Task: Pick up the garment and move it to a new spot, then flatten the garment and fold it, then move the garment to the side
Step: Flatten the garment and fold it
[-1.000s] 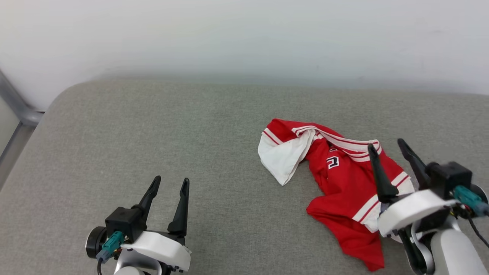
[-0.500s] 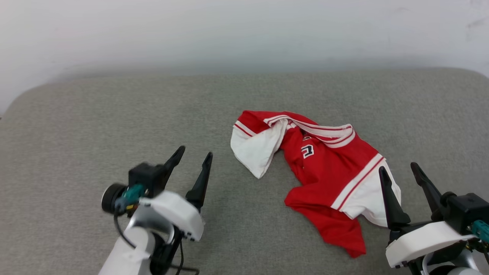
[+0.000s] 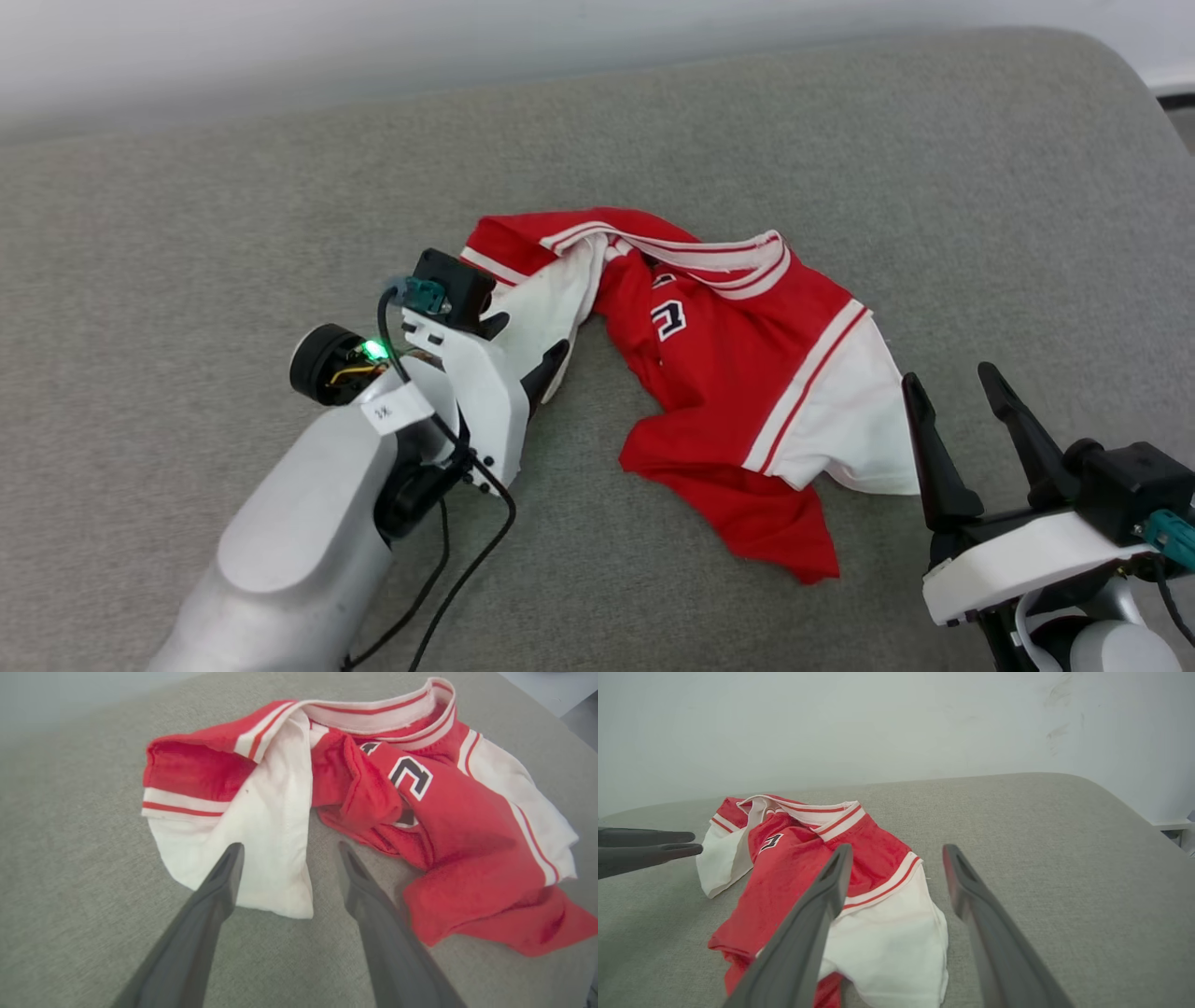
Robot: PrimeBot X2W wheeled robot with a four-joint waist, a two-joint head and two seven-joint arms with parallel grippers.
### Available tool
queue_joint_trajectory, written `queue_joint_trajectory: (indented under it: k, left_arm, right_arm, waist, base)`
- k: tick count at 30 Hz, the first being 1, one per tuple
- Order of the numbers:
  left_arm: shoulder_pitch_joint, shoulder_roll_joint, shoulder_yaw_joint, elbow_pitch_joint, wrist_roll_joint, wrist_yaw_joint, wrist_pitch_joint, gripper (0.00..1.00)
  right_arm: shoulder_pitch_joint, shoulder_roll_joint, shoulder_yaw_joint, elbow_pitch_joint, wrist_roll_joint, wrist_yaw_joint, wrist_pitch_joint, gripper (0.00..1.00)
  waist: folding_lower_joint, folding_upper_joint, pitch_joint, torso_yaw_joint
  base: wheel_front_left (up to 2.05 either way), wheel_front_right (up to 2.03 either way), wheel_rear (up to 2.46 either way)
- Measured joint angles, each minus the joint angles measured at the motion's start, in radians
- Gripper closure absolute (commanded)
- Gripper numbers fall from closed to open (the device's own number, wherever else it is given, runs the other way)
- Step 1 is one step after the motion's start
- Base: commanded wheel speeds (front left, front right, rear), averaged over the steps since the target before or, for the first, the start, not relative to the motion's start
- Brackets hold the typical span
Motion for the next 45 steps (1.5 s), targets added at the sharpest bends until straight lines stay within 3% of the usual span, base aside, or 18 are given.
queue_joint_trajectory:
  k: [1, 5, 13, 14, 15, 16, 17, 29, 35, 45]
  left_arm:
    - [-0.039, 0.024, -0.025, 0.051, -0.040, -0.001, 0.066, 0.00]
    - [-0.076, 0.057, -0.060, 0.116, -0.067, -0.001, 0.116, 0.00]
    - [-0.141, 0.073, -0.154, 0.175, -0.163, -0.001, 0.225, 0.00]
    - [-0.146, 0.077, -0.169, 0.176, -0.175, 0.001, 0.239, 0.31]
    - [-0.148, 0.081, -0.184, 0.174, -0.183, 0.002, 0.246, 0.56]
    - [-0.151, 0.086, -0.199, 0.170, -0.183, 0.002, 0.246, 0.73]
    - [-0.151, 0.090, -0.210, 0.170, -0.184, 0.002, 0.239, 1.00]
    - [-0.089, 0.125, -0.251, 0.183, -0.149, 0.006, 0.030, 1.00]
    - [-0.028, 0.176, -0.225, 0.085, -0.143, 0.053, -0.039, 1.00]
    - [0.189, 0.287, -0.132, -0.077, -0.201, 0.177, -0.132, 1.00]
  right_arm:
    - [-0.008, 0.000, 0.006, 0.014, 0.014, 0.000, -0.011, 0.00]
    - [-0.022, 0.000, 0.014, 0.035, 0.028, 0.000, -0.028, 0.00]
    - [-0.038, 0.000, 0.012, 0.082, 0.043, 0.000, -0.053, 0.00]
    - [-0.040, 0.000, 0.013, 0.087, 0.043, 0.000, -0.054, 0.00]
    - [-0.041, 0.000, 0.014, 0.092, 0.043, 0.000, -0.054, 0.00]
    - [-0.042, 0.000, 0.013, 0.097, 0.047, 0.000, -0.054, 0.00]
    - [-0.043, 0.000, 0.012, 0.102, 0.049, 0.000, -0.054, 0.00]
    - [-0.045, 0.001, -0.042, 0.148, 0.059, 0.000, -0.033, 0.00]
    - [-0.019, 0.001, -0.099, 0.128, 0.050, 0.000, -0.009, 0.00]
    - [0.025, 0.001, -0.139, 0.089, 0.039, 0.000, 0.034, 0.00]
  waist:
    - [0.0000, 0.0000, 0.030, -0.022]
    - [0.0000, 0.0000, 0.067, -0.047]
    - [0.0000, 0.0000, 0.095, -0.068]
    - [0.0000, 0.0000, 0.093, -0.067]
    - [0.0000, 0.0000, 0.090, -0.066]
    - [0.0000, 0.0000, 0.087, -0.064]
    - [0.0000, 0.0000, 0.083, -0.061]
    - [0.0000, 0.0000, -0.010, 0.014]
    - [0.0000, 0.0000, -0.052, 0.083]
    - [0.0000, 0.0000, -0.114, 0.173]
  base:
    - [0.00, 0.00, 0.00]
    - [0.00, 0.00, 0.00]
    - [0.00, 0.00, 0.00]
    - [0.00, 0.00, 0.00]
    - [0.00, 0.00, 0.00]
    - [0.00, 0.00, 0.00]
    - [0.00, 0.00, 0.00]
    - [0.00, 0.00, 0.00]
    - [0.00, 0.00, 0.00]
    - [0.00, 0.00, 0.00]
